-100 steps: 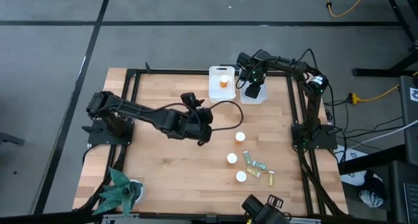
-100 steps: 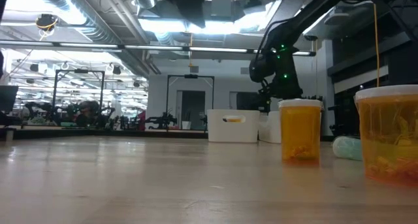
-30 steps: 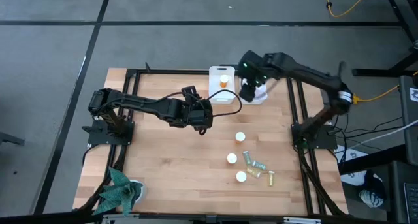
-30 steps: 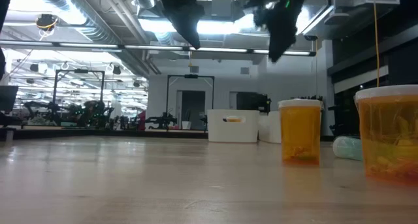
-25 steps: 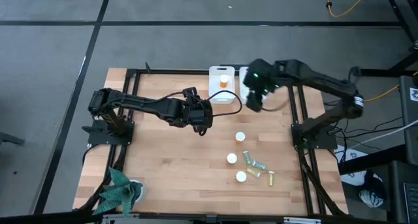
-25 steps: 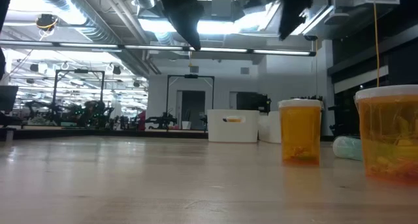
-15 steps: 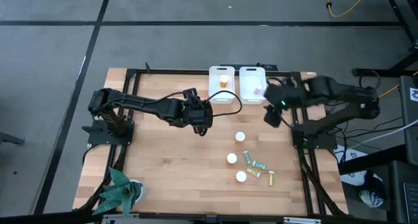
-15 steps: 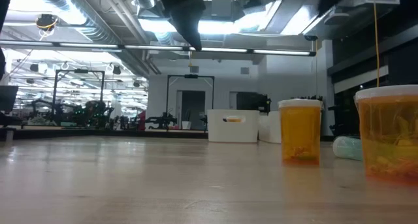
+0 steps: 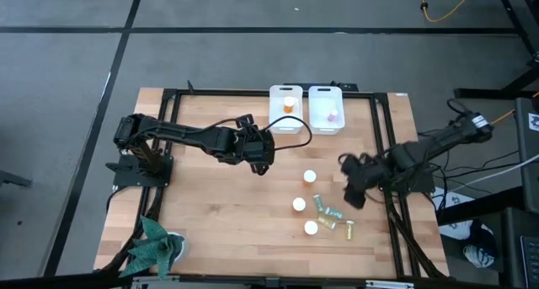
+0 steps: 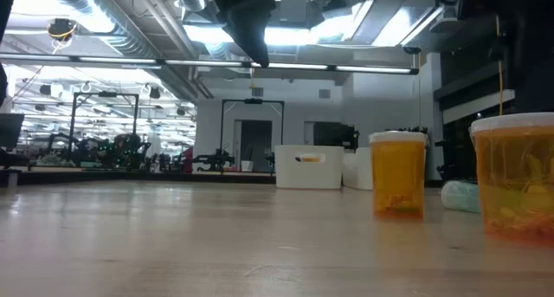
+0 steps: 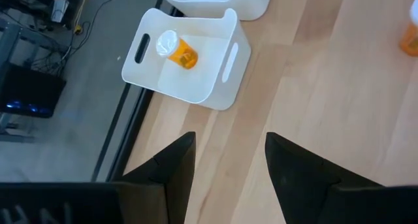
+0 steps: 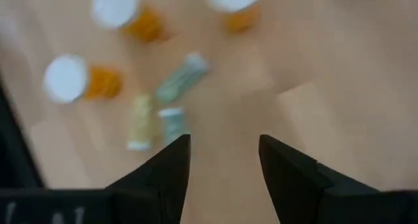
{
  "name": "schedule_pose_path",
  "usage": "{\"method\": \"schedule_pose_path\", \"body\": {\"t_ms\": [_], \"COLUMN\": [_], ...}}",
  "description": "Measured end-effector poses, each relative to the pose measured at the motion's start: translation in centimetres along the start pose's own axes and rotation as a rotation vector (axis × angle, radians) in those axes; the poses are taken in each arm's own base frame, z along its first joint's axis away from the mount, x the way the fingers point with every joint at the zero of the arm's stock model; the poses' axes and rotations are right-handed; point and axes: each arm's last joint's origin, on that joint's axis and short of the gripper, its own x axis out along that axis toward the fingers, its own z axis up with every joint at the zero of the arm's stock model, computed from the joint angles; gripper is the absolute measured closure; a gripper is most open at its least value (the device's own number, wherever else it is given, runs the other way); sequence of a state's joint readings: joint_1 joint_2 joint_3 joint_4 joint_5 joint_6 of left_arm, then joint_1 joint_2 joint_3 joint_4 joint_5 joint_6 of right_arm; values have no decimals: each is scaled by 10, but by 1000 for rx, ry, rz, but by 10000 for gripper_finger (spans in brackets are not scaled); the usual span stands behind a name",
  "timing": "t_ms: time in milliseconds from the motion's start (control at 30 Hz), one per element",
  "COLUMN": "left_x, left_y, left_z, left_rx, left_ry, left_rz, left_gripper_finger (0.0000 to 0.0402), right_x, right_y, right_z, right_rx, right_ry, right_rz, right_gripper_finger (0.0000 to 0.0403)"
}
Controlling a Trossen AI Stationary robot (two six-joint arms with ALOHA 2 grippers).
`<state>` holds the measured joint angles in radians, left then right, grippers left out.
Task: Pick and place medicine bottles into bin by pill shape (circle, oval)
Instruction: Put the small blue medicine pill bottle into the right white bin
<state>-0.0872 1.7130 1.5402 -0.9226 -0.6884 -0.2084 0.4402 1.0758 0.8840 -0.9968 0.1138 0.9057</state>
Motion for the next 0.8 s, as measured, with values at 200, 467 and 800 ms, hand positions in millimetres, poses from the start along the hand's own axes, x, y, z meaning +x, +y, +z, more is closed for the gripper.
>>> {"method": "schedule_pose_path", "body": {"t_ms": [200, 467, 800], "left_x": [0, 0, 0], "left_y": [0, 0, 0], "left_z": [1, 2, 2], "left_rx": [-9, -20, -20], "left_ry": [-8, -21, -21], "left_rz": [-1, -4, -4], "left_gripper_finger": [225, 225, 225], "right_x": [36, 83, 118], "right_y": [20, 38, 43], "right_z": [-11, -11, -12], "right_rx": [-185, -305, -343], "right_ry": [123, 171, 252], "right_rz": [114, 104, 69], "right_gripper_finger": [219, 219, 219]}}
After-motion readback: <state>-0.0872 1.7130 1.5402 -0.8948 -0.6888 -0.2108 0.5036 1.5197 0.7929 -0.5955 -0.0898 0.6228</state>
